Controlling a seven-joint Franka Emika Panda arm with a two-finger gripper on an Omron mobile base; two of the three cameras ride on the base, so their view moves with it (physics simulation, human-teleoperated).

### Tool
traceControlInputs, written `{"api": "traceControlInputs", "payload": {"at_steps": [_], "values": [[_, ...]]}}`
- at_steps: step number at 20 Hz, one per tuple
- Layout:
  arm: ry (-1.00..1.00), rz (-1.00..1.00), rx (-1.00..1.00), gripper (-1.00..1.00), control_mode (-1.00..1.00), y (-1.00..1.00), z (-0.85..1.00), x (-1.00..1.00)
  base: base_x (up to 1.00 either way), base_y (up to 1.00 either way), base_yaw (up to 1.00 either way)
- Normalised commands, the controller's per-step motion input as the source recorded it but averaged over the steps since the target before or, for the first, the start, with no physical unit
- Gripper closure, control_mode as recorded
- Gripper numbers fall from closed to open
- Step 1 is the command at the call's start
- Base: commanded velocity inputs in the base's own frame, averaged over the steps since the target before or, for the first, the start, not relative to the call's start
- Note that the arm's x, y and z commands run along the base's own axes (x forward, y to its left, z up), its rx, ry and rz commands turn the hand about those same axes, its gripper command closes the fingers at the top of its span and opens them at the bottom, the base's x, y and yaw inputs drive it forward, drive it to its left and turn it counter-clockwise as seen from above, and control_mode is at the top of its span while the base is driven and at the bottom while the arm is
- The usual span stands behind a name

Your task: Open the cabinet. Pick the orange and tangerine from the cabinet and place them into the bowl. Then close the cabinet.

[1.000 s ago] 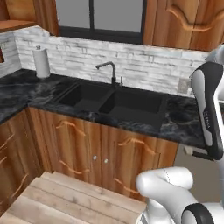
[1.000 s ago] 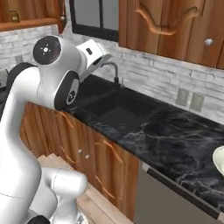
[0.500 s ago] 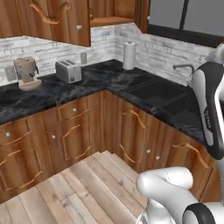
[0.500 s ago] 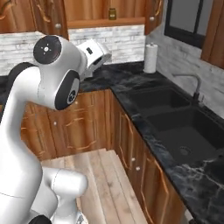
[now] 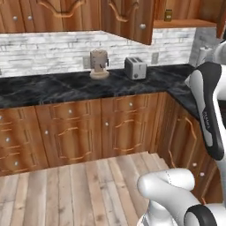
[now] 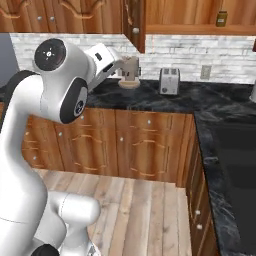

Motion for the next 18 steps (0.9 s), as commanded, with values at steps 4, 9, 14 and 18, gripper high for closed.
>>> {"api": "traceControlInputs", "payload": {"at_steps": [4, 9, 14, 18], "values": [[0.00, 0.00, 0.00, -1.00, 1.00, 0.00, 0.00, 0.00, 0.06, -0.99, 0.45], [0.00, 0.00, 0.00, -1.00, 1.00, 0.00, 0.00, 0.00, 0.26, -1.00, 0.37], [0.00, 0.00, 0.00, -1.00, 1.00, 0.00, 0.00, 0.00, 0.79, -0.70, 0.18], [0.00, 0.00, 0.00, -1.00, 1.00, 0.00, 0.00, 0.00, 1.00, -0.37, 0.01]]}}
